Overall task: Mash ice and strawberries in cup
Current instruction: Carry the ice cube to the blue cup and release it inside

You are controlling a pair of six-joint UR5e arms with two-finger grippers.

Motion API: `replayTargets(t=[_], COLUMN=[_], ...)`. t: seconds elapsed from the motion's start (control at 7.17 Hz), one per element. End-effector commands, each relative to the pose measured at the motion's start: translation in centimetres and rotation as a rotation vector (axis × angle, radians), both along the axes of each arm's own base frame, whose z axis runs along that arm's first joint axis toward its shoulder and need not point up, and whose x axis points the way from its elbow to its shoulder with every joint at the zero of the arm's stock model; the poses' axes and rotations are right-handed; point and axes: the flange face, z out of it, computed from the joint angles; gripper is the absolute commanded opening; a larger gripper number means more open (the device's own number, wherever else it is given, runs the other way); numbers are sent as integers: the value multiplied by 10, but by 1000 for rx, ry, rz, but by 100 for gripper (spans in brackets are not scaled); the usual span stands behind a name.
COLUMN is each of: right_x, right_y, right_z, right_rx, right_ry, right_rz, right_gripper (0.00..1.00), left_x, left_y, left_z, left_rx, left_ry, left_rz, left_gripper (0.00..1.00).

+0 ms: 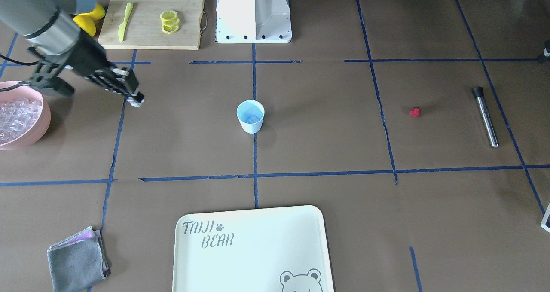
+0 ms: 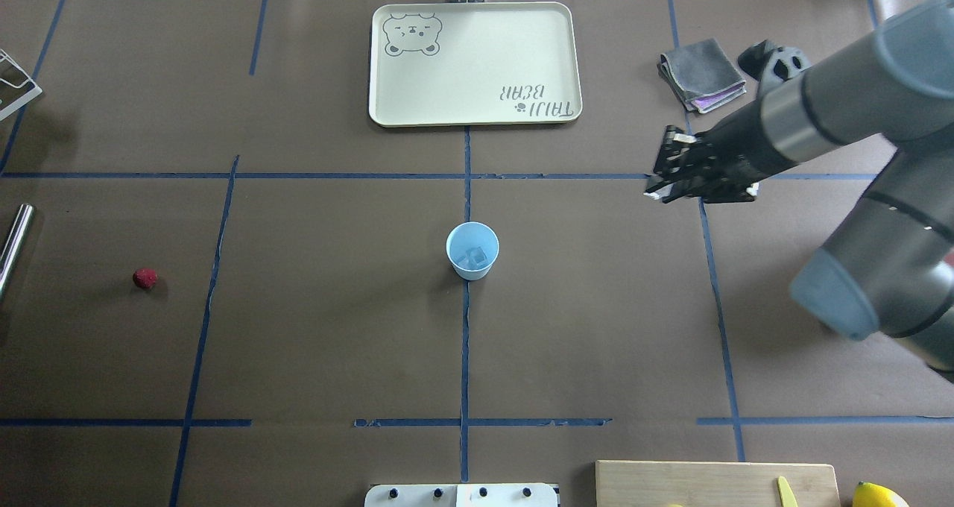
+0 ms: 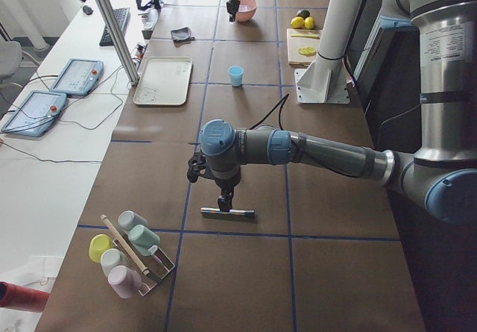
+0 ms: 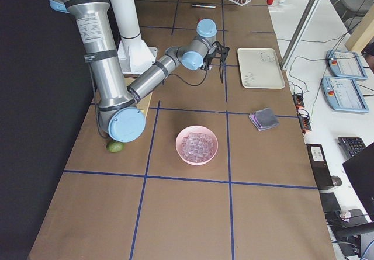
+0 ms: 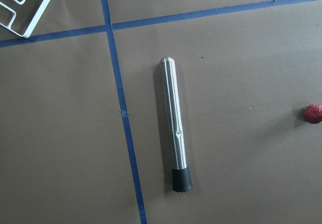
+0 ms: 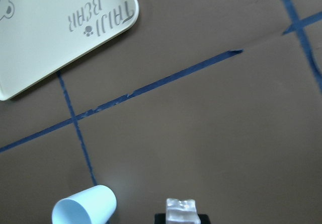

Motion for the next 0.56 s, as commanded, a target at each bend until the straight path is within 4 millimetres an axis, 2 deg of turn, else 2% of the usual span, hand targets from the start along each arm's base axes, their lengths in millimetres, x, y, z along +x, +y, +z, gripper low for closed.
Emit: replayTargets(t=[0.0, 0.14, 0.28, 0.42], right_x=[-135, -175, -191, -199], right_y=[32, 39, 37, 36], right_z=[-77, -86, -92, -90], right_rx=[-52, -52, -40, -46], right_ry=[-33, -18, -9, 3], right_rz=[77, 102, 119, 115], right_gripper=[0, 0, 0, 1], left_x=[0, 0, 0, 0], left_y=[0, 0, 0, 0], left_z=[0, 2, 3, 2], left_rx=[-1, -4, -6, -4], left_ry=[0, 0, 0, 0], left_rz=[0, 0, 1, 0], left_gripper=[100, 100, 100, 100])
